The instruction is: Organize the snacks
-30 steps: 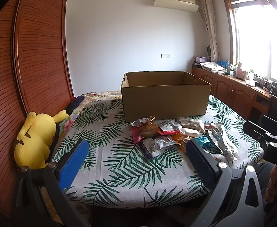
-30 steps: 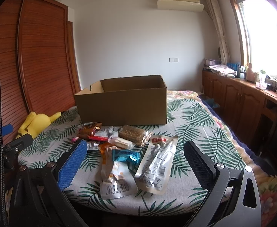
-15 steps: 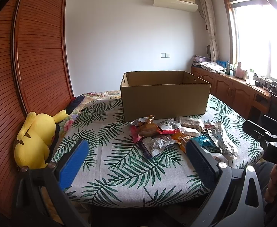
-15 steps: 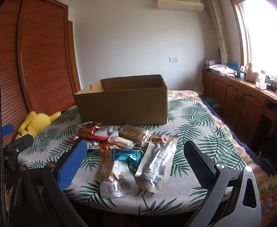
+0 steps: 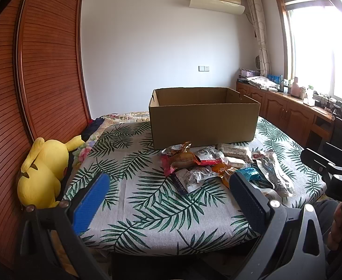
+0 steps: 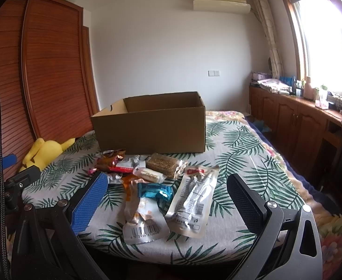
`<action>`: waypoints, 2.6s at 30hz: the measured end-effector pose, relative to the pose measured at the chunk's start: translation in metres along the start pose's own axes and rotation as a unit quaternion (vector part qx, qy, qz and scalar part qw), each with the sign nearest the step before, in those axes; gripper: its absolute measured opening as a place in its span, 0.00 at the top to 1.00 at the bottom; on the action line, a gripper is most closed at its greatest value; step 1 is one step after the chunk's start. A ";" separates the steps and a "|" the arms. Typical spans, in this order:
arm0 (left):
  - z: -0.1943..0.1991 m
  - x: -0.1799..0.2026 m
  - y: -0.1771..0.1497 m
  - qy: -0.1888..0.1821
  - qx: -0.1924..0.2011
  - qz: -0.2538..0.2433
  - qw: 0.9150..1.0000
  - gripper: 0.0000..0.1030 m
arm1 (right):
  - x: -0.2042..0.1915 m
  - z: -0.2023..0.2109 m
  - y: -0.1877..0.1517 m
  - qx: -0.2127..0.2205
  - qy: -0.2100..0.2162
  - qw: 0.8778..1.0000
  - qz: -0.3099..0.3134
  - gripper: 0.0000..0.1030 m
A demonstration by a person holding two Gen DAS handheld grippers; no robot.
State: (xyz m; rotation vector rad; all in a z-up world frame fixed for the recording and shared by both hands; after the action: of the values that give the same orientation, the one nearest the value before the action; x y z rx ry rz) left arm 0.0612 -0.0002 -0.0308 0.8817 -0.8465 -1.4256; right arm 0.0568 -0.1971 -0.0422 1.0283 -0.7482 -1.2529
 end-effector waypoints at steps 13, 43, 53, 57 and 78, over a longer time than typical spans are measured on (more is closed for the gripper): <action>0.004 -0.001 0.003 -0.003 0.004 0.002 1.000 0.00 | 0.001 0.001 0.001 0.002 -0.001 1.000 0.001 0.00; -0.045 0.035 -0.019 -0.053 -0.060 -0.004 0.997 0.00 | 0.031 -0.027 -0.020 -0.034 -0.010 0.999 -0.001 0.00; -0.084 0.070 -0.026 -0.097 -0.109 0.007 0.989 0.00 | 0.052 -0.074 -0.033 -0.097 0.011 0.995 0.009 0.02; -0.097 0.077 -0.033 -0.104 -0.128 0.011 0.986 0.01 | 0.051 -0.100 -0.040 -0.139 0.031 0.990 0.020 0.08; -0.132 0.114 -0.037 -0.122 -0.186 -0.009 0.975 0.01 | 0.064 -0.136 -0.055 -0.202 0.053 0.976 0.054 0.11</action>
State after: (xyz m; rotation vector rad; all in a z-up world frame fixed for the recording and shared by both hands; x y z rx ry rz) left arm 0.1611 -0.1127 -0.1272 0.4377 -0.7186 -1.6638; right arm 0.1692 -0.2317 -0.1506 0.7049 -0.4354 -1.1835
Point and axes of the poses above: each gripper's, at about its wrist camera, not at the fingertips, and z roughly against the way its jaws point, x to its right, y to its top, the point moved 7 cm from there along -z, roughly the way its jaws point, and after that the axes turned 1 degree about -x, right-handed, at the moved point
